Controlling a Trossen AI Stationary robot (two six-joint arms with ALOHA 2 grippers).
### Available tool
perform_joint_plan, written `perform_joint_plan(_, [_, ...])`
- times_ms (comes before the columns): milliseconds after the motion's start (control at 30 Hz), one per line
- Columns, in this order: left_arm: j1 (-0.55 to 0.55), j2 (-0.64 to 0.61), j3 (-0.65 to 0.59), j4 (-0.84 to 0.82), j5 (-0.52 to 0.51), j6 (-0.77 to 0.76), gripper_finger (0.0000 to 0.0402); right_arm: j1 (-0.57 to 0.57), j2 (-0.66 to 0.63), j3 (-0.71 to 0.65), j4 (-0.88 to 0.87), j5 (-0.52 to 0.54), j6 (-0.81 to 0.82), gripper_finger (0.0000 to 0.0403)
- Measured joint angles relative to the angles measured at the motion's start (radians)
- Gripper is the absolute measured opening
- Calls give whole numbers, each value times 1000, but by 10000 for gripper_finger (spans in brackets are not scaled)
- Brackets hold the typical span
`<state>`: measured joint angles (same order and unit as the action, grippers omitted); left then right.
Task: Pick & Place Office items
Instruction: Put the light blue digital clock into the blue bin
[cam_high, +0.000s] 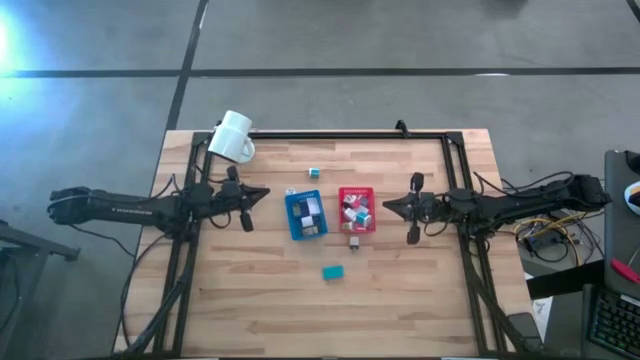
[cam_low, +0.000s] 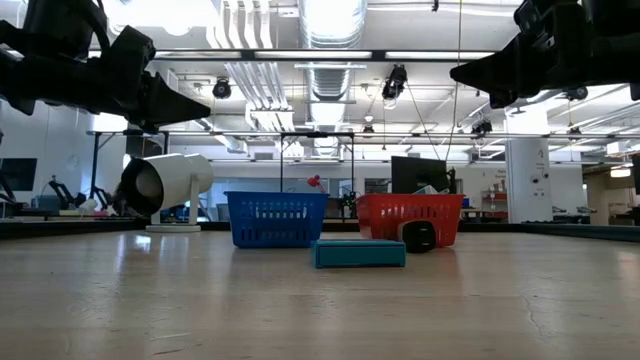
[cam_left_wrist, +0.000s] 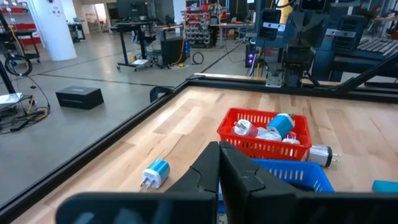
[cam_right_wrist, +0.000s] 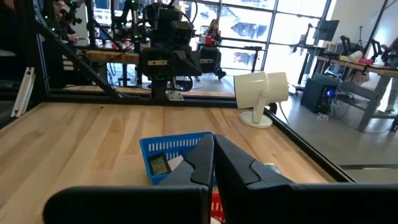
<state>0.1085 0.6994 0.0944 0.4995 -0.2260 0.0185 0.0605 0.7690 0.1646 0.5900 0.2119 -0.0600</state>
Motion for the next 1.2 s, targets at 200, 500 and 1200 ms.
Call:
perform_joint_plan(200, [0, 0, -2, -6, -1, 0, 7, 0, 1, 3, -4, 30, 26, 8])
perform_joint_plan(500, [0, 4, -2, -7, -2, -18, 14, 17, 124, 77, -39, 15, 61, 8])
perform_joint_plan(1200, [1, 45, -2, -7, -1, -17, 16, 85, 684, 493, -195, -142, 110, 44])
